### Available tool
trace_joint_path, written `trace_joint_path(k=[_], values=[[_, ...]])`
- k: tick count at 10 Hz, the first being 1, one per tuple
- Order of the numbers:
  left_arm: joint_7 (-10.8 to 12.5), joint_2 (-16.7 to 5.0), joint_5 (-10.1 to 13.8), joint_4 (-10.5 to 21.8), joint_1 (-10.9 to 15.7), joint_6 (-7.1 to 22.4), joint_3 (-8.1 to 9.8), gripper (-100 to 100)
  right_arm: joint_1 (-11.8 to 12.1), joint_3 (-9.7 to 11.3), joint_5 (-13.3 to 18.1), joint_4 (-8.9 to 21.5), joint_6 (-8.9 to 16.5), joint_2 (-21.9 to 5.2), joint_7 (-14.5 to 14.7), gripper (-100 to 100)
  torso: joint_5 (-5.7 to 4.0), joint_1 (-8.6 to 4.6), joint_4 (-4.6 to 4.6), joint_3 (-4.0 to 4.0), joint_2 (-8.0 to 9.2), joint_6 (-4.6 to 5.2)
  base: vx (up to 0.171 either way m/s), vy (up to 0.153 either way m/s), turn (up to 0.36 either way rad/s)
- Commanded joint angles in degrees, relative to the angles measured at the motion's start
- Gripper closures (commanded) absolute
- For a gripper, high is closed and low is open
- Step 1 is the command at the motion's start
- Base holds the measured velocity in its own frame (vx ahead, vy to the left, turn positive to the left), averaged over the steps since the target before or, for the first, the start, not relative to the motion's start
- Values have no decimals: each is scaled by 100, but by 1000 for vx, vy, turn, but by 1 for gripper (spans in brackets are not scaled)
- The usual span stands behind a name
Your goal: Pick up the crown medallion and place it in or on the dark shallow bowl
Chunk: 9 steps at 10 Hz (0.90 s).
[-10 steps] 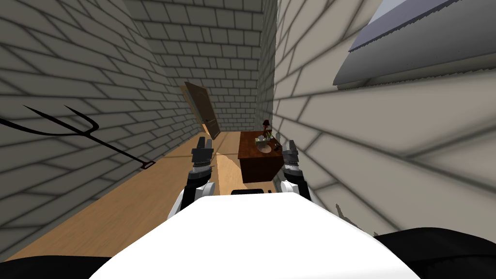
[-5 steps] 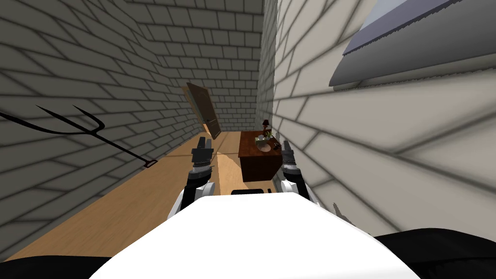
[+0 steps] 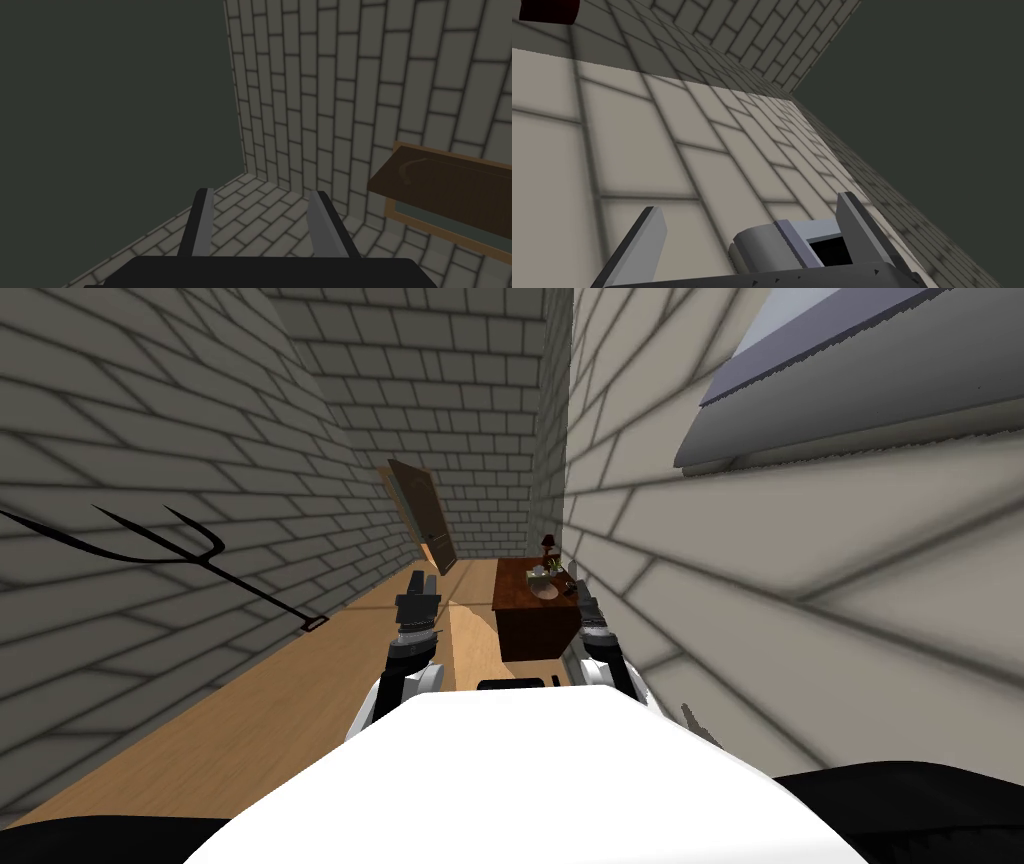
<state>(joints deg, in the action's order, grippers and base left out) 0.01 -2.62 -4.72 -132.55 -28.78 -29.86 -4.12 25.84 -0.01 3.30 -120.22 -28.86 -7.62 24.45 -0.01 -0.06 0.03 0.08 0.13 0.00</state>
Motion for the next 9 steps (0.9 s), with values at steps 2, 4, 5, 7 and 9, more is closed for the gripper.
trace_joint_path(k=[2,4,5,7,9], values=[[0,0,0,0,0,0,0,0,-118,-24,252,160,40,-96,446,-100,0,0,0,0,-1,0,-36,-16,14],[0,0,0,0,0,0,0,0,-197,-48,432,279,58,-160,769,-100,0,-1,0,-1,-2,0,-32,-13,9],[0,0,0,0,0,0,0,0,-197,-48,432,279,58,-160,936,-100,0,0,0,-1,-2,0,-27,-13,8],[0,0,0,0,0,0,0,0,-278,-75,624,402,77,-219,1214,-100,0,2,-1,-4,-8,1,-16,-10,4],[0,0,0,0,0,0,0,0,-359,-104,825,529,96,-271,1526,-100,0,0,-1,-3,-6,0,-27,-16,9]])
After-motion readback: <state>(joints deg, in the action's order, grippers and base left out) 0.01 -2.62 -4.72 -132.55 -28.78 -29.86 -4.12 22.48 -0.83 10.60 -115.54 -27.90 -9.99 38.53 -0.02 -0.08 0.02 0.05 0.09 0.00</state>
